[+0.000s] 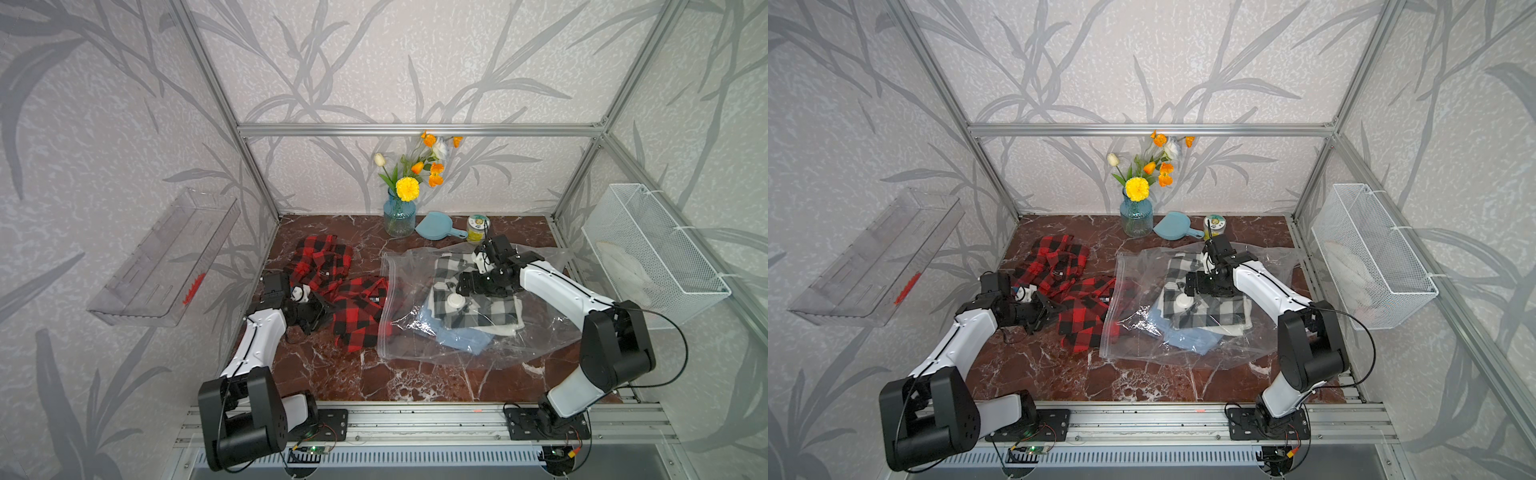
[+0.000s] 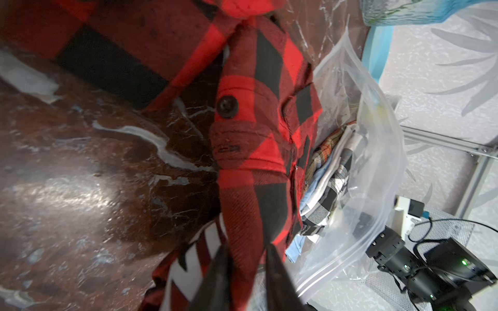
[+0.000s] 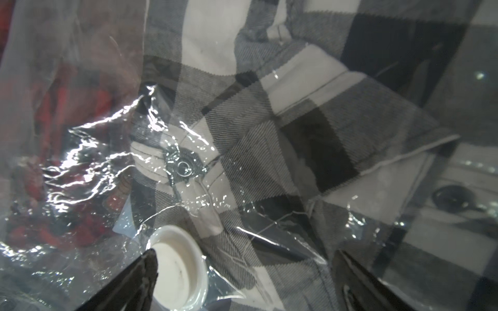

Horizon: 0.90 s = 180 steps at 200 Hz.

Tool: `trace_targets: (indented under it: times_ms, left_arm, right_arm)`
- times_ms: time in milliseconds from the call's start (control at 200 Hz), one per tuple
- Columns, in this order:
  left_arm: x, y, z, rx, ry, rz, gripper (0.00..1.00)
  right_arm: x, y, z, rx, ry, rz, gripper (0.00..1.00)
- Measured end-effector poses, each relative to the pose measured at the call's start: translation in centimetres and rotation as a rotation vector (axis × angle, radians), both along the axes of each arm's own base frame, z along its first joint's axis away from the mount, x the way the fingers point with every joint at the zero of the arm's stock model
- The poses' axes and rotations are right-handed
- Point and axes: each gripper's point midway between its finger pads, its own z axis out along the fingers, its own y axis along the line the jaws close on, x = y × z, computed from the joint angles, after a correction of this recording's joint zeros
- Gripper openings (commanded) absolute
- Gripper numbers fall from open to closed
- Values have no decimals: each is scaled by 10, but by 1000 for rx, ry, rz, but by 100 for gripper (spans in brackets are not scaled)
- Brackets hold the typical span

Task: Take the shirt out of the vacuum bag
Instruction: Take out the shirt from the vacuum bag, then pick up the shirt from the center of the board.

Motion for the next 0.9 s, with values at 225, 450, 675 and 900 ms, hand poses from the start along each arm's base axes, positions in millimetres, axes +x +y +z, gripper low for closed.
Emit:
trace_targets:
  times_ms: [225, 450, 675, 900]
  left_arm:
    - [17, 23, 30, 150, -48, 47, 100]
    - [76, 28, 58, 248, -122, -39, 99]
    - [75, 5, -4, 291, 55, -183, 98]
    - [60, -24, -37, 292, 108, -273, 97]
  right_arm:
    - [3, -1, 5, 0, -10, 3, 99]
    - [5, -1, 9, 0, -13, 2, 99]
    - [5, -1, 10, 0, -12, 2, 99]
    - [5, -1, 10, -1, -13, 5, 99]
